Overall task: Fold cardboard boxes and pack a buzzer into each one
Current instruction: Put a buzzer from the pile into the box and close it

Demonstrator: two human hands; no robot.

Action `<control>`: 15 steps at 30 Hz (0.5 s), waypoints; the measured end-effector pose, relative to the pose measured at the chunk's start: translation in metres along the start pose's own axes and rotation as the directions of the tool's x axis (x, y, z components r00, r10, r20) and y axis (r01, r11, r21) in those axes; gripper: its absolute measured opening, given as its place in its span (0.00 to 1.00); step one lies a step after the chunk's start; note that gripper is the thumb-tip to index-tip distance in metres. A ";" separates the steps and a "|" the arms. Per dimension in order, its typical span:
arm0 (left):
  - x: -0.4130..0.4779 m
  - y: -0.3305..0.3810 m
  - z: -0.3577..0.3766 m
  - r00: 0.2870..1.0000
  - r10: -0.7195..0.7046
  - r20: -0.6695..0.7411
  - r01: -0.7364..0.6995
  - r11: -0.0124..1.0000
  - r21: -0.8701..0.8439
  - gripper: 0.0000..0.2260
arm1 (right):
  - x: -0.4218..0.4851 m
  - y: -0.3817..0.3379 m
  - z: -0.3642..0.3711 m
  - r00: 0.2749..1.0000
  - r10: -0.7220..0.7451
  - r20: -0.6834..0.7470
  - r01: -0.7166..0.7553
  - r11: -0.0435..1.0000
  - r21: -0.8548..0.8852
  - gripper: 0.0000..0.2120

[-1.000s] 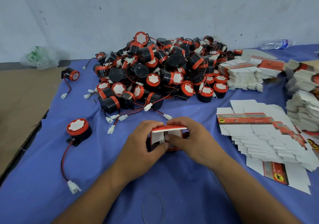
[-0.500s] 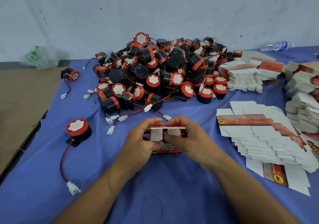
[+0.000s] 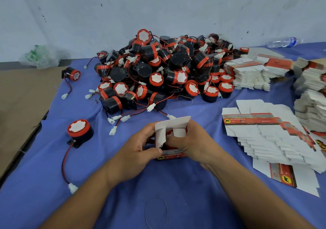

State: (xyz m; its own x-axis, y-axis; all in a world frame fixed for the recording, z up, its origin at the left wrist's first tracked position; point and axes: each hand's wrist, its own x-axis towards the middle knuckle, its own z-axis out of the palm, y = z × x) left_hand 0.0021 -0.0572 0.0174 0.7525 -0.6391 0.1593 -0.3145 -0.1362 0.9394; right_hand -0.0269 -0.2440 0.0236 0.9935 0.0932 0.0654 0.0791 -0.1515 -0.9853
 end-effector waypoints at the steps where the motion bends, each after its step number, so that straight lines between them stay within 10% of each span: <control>1: 0.000 0.000 0.001 1.000 -0.003 -0.014 0.003 1.000 -0.024 0.25 | -0.001 -0.002 0.001 0.999 -0.034 0.006 0.035 0.999 -0.023 0.13; 9: -0.001 -0.006 0.003 1.000 0.007 0.011 -0.007 1.000 0.011 0.26 | -0.003 0.002 0.000 0.999 -0.026 0.021 0.026 1.000 0.007 0.13; 15: -0.003 -0.010 -0.002 0.996 0.017 0.084 -0.020 0.999 0.039 0.28 | 0.005 0.009 0.011 0.929 0.234 -0.286 -0.278 0.953 -0.120 0.31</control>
State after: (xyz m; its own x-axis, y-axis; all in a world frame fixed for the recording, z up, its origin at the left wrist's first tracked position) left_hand 0.0044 -0.0521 0.0079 0.6956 -0.7028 0.1492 -0.3525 -0.1528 0.9233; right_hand -0.0224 -0.2338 0.0135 0.9651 -0.2303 -0.1250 -0.1904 -0.2887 -0.9383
